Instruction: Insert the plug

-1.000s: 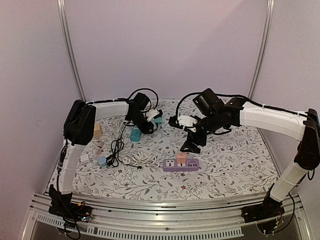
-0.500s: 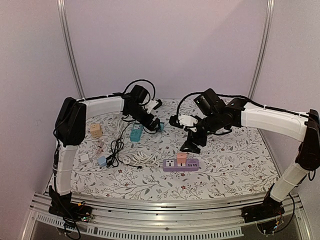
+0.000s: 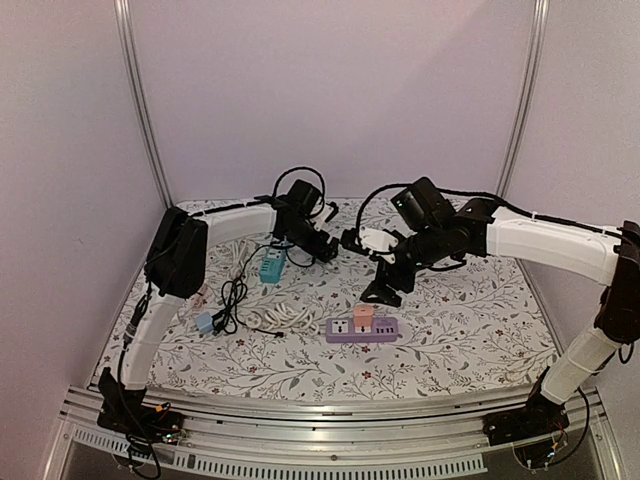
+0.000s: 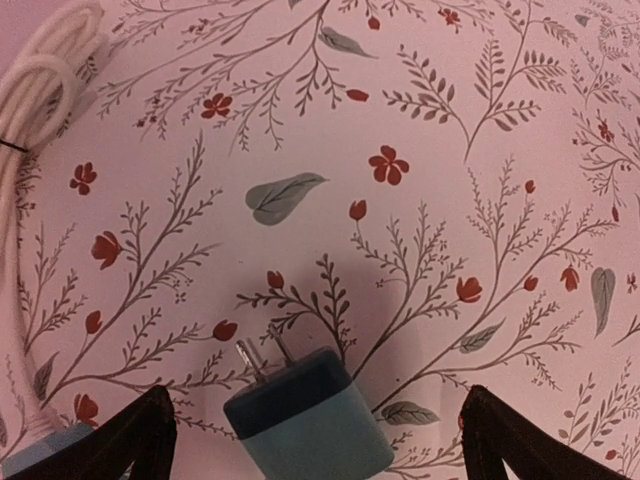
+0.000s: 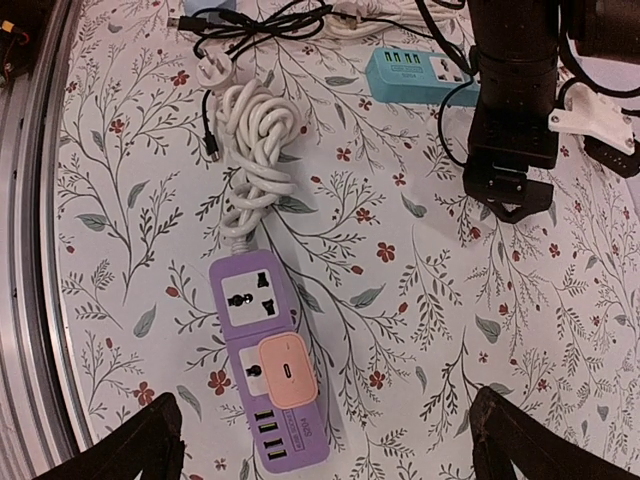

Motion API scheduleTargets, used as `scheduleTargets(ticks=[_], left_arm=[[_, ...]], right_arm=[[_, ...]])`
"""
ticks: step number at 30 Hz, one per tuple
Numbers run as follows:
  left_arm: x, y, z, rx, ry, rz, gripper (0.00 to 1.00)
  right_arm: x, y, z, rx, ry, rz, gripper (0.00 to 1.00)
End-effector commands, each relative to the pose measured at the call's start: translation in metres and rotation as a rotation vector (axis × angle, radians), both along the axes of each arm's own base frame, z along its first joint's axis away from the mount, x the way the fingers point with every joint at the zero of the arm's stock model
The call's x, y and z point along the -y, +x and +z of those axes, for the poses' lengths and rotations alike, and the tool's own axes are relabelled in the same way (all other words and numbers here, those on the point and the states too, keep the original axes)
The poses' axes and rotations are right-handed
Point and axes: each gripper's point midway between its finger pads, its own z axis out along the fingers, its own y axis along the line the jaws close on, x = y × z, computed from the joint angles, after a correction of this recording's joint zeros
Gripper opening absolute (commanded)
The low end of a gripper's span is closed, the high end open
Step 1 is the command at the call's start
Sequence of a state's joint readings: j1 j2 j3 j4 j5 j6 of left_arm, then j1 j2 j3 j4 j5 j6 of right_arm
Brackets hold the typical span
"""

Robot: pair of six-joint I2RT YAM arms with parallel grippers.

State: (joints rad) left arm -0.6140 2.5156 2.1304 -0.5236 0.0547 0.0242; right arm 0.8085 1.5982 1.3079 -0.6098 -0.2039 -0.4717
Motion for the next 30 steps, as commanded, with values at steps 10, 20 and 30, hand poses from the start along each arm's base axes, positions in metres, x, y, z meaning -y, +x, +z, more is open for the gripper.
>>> scheduleTargets(ticks=[10,20,30], left_arm=[[-0.009,-0.001,-0.029,-0.035,0.086,0.047,0.70],[-0.008,-0.026,-0.023,-0.101,0.046,-0.047,0.08],[0.030,-0.137,0.114,0.322,-0.091,-0.541,0.00]], right_arm=[[0.004,0.005,0.005,0.002,0.033,-0.045,0.99],[0.020,0.033,0.024,-0.049,0.120,-0.220,0.99],[0.061,0.094,0.064,-0.353,0.597,-0.599,0.90]])
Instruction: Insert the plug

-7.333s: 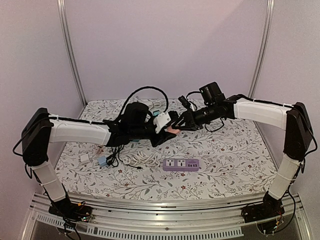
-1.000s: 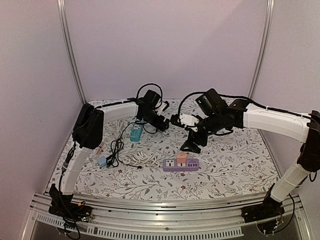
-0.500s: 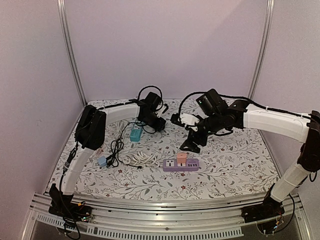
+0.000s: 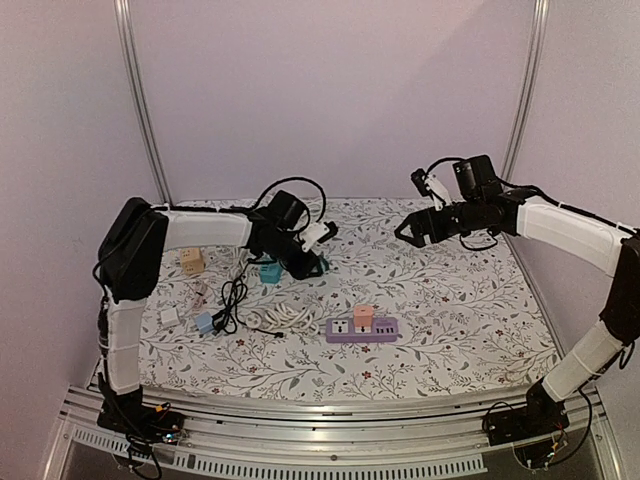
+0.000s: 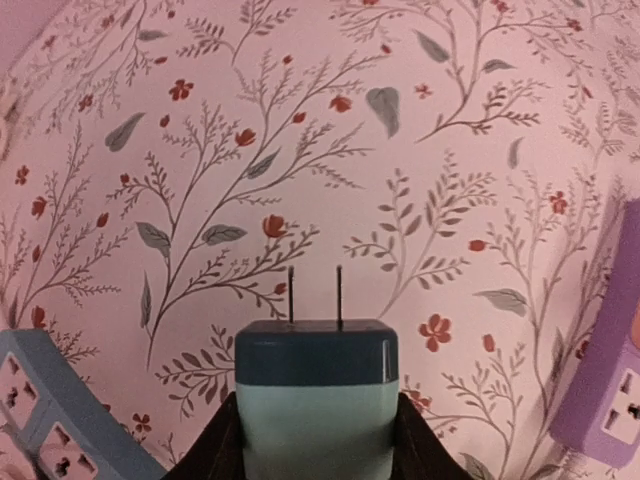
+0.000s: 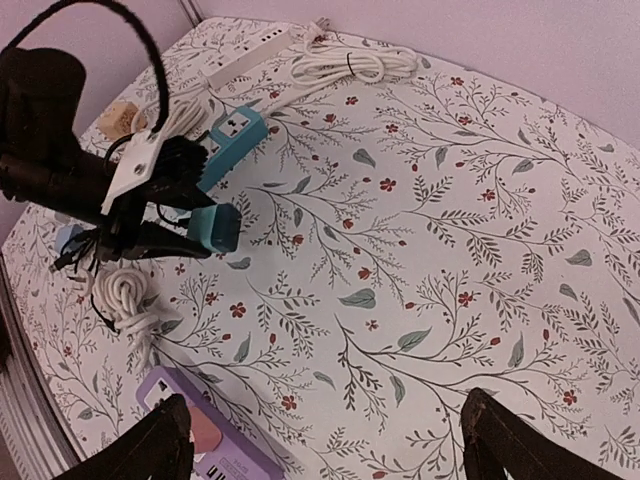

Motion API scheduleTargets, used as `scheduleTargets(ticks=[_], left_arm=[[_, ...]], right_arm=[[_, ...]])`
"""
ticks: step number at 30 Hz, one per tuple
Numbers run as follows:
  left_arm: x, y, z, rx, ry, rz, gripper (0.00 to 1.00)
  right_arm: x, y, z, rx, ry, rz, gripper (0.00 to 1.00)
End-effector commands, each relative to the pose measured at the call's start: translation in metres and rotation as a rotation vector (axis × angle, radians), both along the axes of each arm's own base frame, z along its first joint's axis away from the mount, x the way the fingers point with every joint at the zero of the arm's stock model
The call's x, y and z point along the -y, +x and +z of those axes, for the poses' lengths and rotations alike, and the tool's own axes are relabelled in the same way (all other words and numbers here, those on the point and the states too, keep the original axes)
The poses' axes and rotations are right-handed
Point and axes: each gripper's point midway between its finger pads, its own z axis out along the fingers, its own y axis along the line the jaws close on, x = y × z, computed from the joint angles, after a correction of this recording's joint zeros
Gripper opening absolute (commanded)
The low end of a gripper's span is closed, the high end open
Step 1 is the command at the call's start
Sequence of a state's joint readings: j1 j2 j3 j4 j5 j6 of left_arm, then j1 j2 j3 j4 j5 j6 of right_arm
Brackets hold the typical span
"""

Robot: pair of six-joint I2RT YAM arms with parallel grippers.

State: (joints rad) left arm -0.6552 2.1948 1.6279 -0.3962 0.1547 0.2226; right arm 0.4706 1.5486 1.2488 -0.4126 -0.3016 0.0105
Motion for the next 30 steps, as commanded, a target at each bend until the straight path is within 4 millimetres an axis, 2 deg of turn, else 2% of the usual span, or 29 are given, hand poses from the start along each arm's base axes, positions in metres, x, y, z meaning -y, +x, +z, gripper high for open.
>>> scheduleTargets(ticks=[1,4,7,11,15,21,26,30], left_arm=[[0.049,-0.061,0.117,0.344,-0.188,-0.338,0.00],[0.053,-0.095,0.147,0.479,-0.182,-0.418,0.00],[0.055,-0.111,0.160,0.557,-0.159,-0.456,0.00],[0.057,-0.111,0.166,0.611,-0.119,-0.451,0.00],[0.061,-0.119,0.172,0.620,-0.139,-0.478,0.00],[0.063,-0.120,0.175,0.632,-0.143,-0.475,0.00],[0.065,-0.124,0.181,0.649,-0.152,-0.483,0.00],[0.064,-0.125,0.181,0.657,-0.142,-0.487,0.00]], right_arm=[[-0.032,-0.009,0.028,-0.133,0.310,-0.003,0.89],[-0.044,-0.007,0.027,-0.209,0.410,-0.015,0.85],[-0.059,-0.013,0.031,-0.233,0.459,-0.012,0.83],[-0.091,-0.045,0.035,-0.235,0.473,0.163,0.80],[-0.105,-0.061,0.028,-0.275,0.524,0.245,0.75],[-0.104,-0.067,0.042,-0.245,0.553,0.263,0.67],[-0.111,-0.062,0.028,-0.277,0.543,0.256,0.54],[-0.127,-0.066,0.027,-0.300,0.546,0.295,0.46]])
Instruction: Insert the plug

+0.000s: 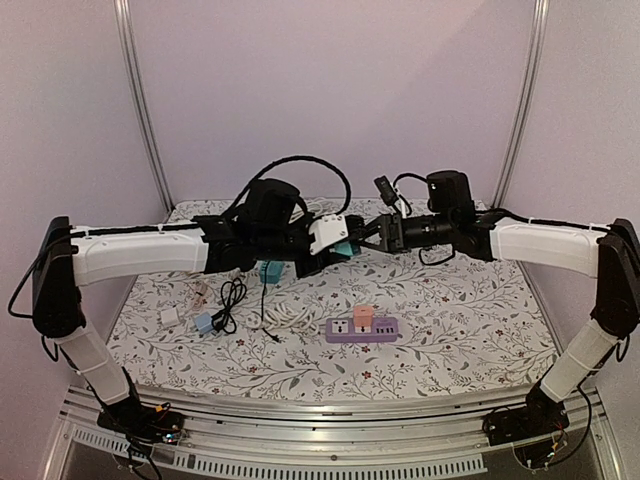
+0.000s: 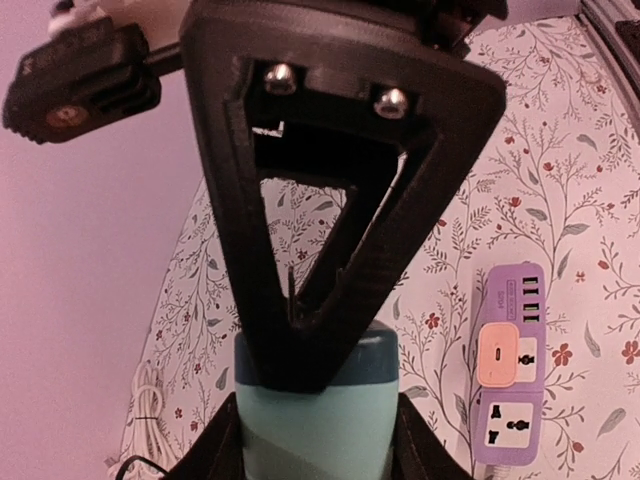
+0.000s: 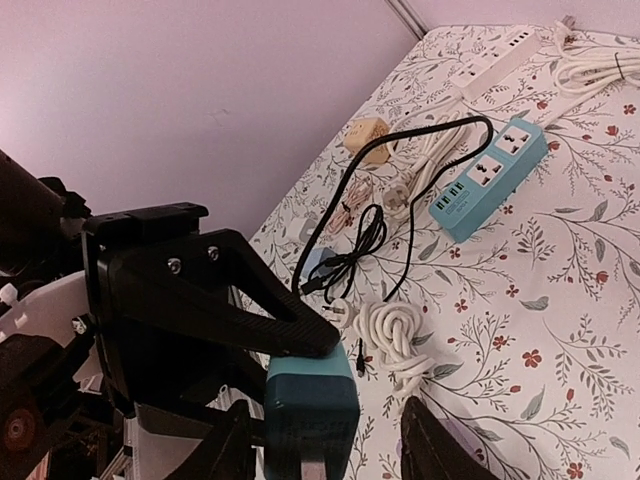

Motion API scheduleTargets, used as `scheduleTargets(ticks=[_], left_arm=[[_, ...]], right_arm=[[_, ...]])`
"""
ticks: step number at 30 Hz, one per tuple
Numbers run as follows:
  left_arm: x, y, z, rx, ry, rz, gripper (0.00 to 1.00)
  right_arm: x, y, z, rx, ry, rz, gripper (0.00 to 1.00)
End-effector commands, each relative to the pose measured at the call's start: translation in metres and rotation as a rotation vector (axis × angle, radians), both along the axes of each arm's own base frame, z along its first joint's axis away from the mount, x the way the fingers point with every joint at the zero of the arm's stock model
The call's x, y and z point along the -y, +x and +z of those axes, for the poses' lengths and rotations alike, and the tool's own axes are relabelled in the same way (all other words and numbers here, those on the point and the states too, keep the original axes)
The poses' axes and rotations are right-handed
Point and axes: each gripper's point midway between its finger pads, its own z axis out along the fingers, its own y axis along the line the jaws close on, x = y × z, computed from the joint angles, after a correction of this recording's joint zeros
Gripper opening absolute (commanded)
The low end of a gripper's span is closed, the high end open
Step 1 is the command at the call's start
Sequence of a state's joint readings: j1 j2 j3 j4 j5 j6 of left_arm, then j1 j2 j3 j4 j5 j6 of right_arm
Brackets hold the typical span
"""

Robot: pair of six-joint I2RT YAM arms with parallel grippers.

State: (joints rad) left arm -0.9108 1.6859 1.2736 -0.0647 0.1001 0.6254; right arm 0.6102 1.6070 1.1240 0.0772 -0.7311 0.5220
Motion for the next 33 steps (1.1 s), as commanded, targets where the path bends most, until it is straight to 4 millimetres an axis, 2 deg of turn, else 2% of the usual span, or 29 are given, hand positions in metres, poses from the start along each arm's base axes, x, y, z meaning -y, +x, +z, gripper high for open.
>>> scheduleTargets(ticks=[1,8,10,11,12,13,15,16,17,19,23,26,28,30,32,33], left_arm=[[0.003,-0.006,0.008,0.039,-0.012,-0.013,0.00],[0.002,-0.001,0.010,0.058,-0.004,0.010,0.00],[0.001,0.001,0.010,0.068,-0.005,0.022,0.00],[0.001,0.003,0.010,0.072,-0.006,0.031,0.00],[0.000,0.005,0.010,0.074,-0.004,0.041,0.00],[0.000,0.006,0.010,0.072,-0.005,0.050,0.07],[-0.004,0.013,0.014,0.081,-0.019,0.100,0.61],[-0.006,0.016,0.019,0.084,-0.042,0.127,0.84],[-0.008,0.016,0.025,0.081,-0.069,0.146,0.97],[-0.017,0.010,0.045,0.057,-0.148,0.162,0.99],[-0.037,-0.025,0.092,-0.090,-0.437,0.061,0.99],[-0.060,-0.048,0.111,-0.215,-0.679,0.022,0.98],[-0.069,-0.062,0.123,-0.272,-0.830,-0.020,0.86],[-0.070,-0.069,0.126,-0.324,-0.922,-0.058,0.73],[-0.069,-0.062,0.125,-0.366,-0.996,-0.043,0.67],[-0.067,-0.059,0.127,-0.386,-1.033,-0.055,0.68]], right_arm=[[-0.021,-0.005,-0.004,-0.015,0.011,0.059,0.43],[-0.025,-0.010,-0.005,-0.036,0.022,0.100,0.23],[-0.028,-0.012,-0.009,-0.054,0.019,0.115,0.14],[-0.028,-0.012,-0.013,-0.062,0.014,0.113,0.02],[-0.028,-0.011,-0.015,-0.064,0.011,0.111,0.00],[-0.028,-0.011,-0.015,-0.061,0.010,0.110,0.00],[-0.026,-0.008,-0.014,-0.050,0.003,0.090,0.00],[-0.025,-0.007,-0.008,-0.032,0.005,0.078,0.00],[-0.023,-0.004,-0.005,-0.015,0.001,0.064,0.00],[-0.018,0.002,0.013,0.040,0.008,0.036,0.00],[-0.010,0.016,0.052,0.178,0.024,-0.032,0.00],[-0.002,0.022,0.083,0.295,0.037,-0.091,0.00],[0.001,0.022,0.097,0.367,0.052,-0.128,0.00],[0.002,0.018,0.114,0.435,0.084,-0.155,0.00],[0.000,0.011,0.126,0.476,0.116,-0.152,0.00],[-0.001,0.006,0.131,0.494,0.134,-0.149,0.00]])
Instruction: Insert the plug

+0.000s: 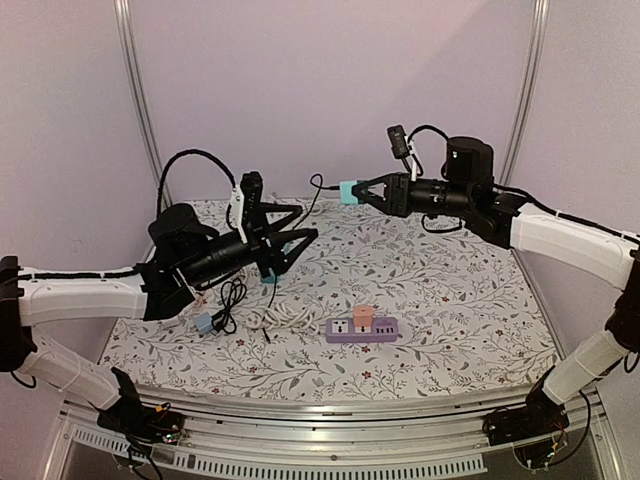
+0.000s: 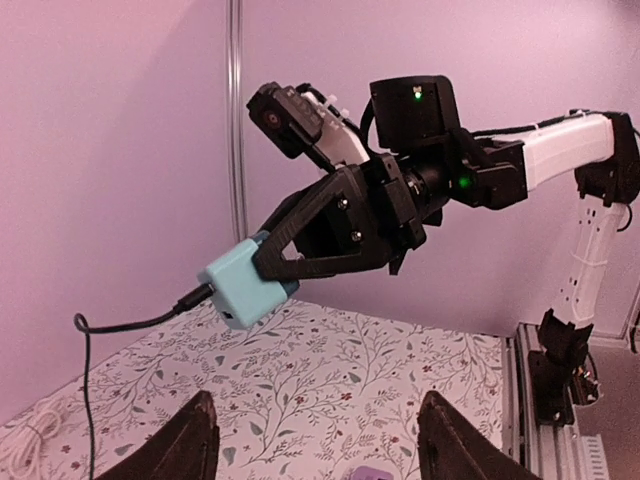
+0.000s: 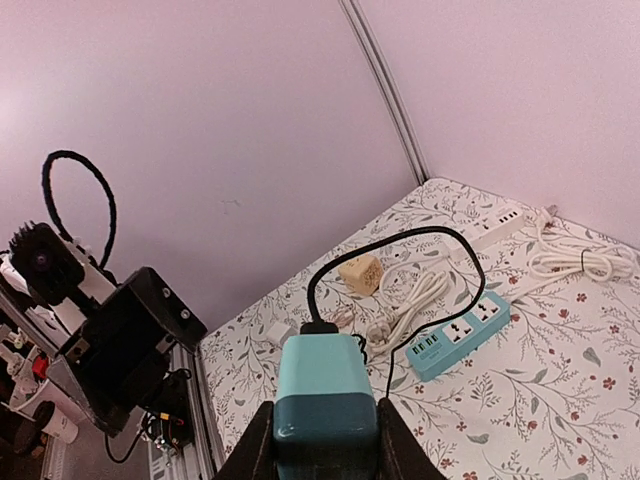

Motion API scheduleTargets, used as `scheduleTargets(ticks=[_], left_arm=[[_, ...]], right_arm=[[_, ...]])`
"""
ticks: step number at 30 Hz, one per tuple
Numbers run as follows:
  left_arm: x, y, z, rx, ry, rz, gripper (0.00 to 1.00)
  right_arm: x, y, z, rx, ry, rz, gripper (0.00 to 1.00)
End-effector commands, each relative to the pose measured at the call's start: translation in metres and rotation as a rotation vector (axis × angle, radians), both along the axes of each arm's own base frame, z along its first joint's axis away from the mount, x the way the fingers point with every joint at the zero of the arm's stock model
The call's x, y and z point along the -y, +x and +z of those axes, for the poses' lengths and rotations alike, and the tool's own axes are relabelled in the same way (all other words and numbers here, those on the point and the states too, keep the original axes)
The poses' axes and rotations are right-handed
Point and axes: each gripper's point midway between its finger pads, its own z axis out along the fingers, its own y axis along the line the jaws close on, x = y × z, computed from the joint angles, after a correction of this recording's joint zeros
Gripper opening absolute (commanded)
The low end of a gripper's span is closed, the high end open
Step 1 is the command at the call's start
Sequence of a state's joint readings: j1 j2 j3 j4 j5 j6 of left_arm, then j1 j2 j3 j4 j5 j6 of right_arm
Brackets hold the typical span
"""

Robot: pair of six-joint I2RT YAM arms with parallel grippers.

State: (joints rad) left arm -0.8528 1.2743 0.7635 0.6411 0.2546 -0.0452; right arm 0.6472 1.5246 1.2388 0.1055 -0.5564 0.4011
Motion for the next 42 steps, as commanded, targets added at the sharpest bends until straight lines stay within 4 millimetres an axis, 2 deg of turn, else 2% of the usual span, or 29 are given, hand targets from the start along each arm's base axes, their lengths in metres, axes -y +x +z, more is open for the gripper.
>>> scheduleTargets(ticks=[1,3,5,7,9,11,14,17,20,23,26,29,30,36,39,40,42], left_arm=[[0.008,-0.002,0.018,-0.129,-0.283,-0.127,0.71],[0.019,-0.005,0.024,-0.151,-0.330,-0.217,0.81],[0.027,0.001,0.024,-0.198,-0.358,-0.252,0.85],[0.023,0.008,0.028,-0.217,-0.423,-0.284,0.83],[0.018,0.010,0.033,-0.226,-0.486,-0.336,0.73],[0.026,0.008,0.038,-0.227,-0.479,-0.393,0.68],[0.046,0.009,0.031,-0.254,-0.424,-0.430,0.69],[0.044,0.016,0.030,-0.254,-0.458,-0.406,0.71],[0.037,0.021,0.036,-0.235,-0.491,-0.380,0.61],[0.048,0.018,0.036,-0.246,-0.440,-0.406,0.47],[0.051,0.017,0.036,-0.234,-0.432,-0.412,0.28],[0.050,0.018,0.037,-0.227,-0.431,-0.399,0.04],[0.049,0.017,0.038,-0.222,-0.429,-0.398,0.00],[0.048,0.014,0.035,-0.199,-0.371,-0.371,0.00],[0.053,0.009,0.031,-0.188,-0.317,-0.393,0.00],[0.054,0.006,0.031,-0.184,-0.313,-0.412,0.05],[0.051,0.003,0.021,-0.186,-0.318,-0.420,0.23]], right_arm=[[0.000,-0.012,0.044,0.188,0.083,-0.033,0.00],[-0.001,-0.021,0.053,0.223,0.106,-0.015,0.00],[-0.003,-0.032,0.060,0.243,0.120,0.013,0.00],[-0.006,-0.041,0.063,0.260,0.123,0.040,0.00],[-0.007,-0.046,0.064,0.271,0.124,0.056,0.00],[-0.008,-0.049,0.064,0.276,0.124,0.068,0.00],[-0.011,-0.051,0.063,0.278,0.124,0.087,0.00],[-0.014,-0.053,0.063,0.281,0.126,0.103,0.00],[-0.015,-0.054,0.063,0.284,0.128,0.110,0.00],[-0.018,-0.054,0.062,0.278,0.128,0.120,0.00],[-0.020,-0.053,0.059,0.271,0.127,0.122,0.00],[-0.020,-0.053,0.055,0.264,0.121,0.120,0.00],[-0.020,-0.053,0.054,0.261,0.119,0.120,0.00],[-0.020,-0.051,0.037,0.236,0.083,0.119,0.00],[-0.019,-0.053,0.038,0.241,0.083,0.116,0.00],[-0.018,-0.052,0.041,0.246,0.085,0.108,0.00],[-0.015,-0.053,0.049,0.267,0.092,0.101,0.00]])
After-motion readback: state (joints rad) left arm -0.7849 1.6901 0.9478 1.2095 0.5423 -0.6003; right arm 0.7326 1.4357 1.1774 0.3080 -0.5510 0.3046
